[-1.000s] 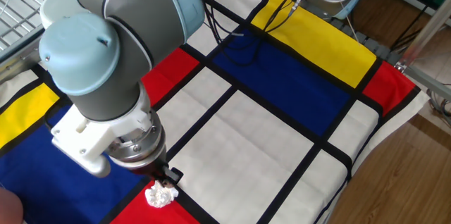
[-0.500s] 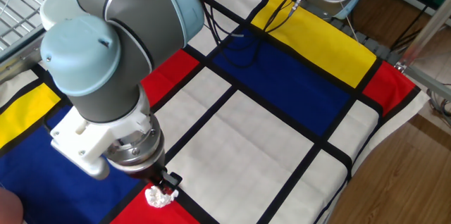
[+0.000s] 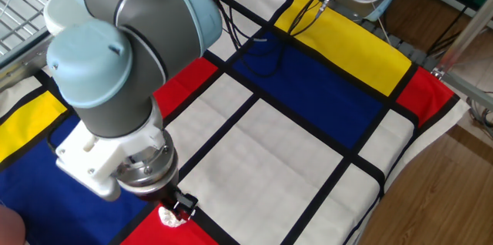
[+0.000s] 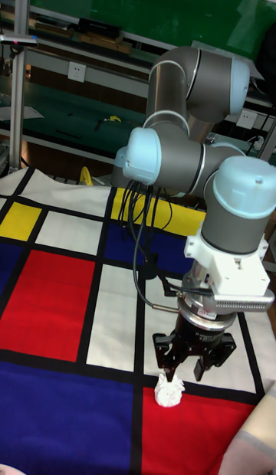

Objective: Put the garbage in the trash can

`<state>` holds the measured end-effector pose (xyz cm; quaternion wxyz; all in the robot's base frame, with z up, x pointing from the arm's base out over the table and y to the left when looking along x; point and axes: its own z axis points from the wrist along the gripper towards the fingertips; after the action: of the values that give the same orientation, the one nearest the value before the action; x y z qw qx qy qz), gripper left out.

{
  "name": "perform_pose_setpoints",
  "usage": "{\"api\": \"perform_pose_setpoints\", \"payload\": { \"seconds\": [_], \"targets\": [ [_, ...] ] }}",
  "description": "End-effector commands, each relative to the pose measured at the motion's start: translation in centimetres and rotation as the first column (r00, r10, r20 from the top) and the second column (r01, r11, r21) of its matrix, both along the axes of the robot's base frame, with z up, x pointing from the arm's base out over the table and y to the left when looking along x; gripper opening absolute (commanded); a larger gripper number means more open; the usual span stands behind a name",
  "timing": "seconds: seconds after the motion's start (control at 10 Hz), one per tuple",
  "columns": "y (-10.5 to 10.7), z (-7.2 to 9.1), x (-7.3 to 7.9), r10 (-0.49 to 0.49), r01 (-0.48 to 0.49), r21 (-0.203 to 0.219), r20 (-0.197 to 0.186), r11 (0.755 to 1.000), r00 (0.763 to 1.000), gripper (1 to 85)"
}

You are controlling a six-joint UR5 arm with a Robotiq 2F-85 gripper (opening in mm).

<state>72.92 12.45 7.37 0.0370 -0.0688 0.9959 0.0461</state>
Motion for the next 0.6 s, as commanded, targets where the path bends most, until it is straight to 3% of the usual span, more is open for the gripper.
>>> {"api": "perform_pose_setpoints", "payload": {
  "seconds": [0.0,0.2,0.5],
  "targets": [
    [-0.1,-1.1,0.4,0.015,-0.015,-0.011,-0.017,1.000,1.000,50.3],
    [0.2,-1.7,0.1,0.006,-0.005,0.003,-0.030,1.000,1.000,50.3],
    [-0.4,-3.2,-0.1,0.051,-0.051,-0.008,-0.020,0.999,0.999,55.0]
  ]
}}
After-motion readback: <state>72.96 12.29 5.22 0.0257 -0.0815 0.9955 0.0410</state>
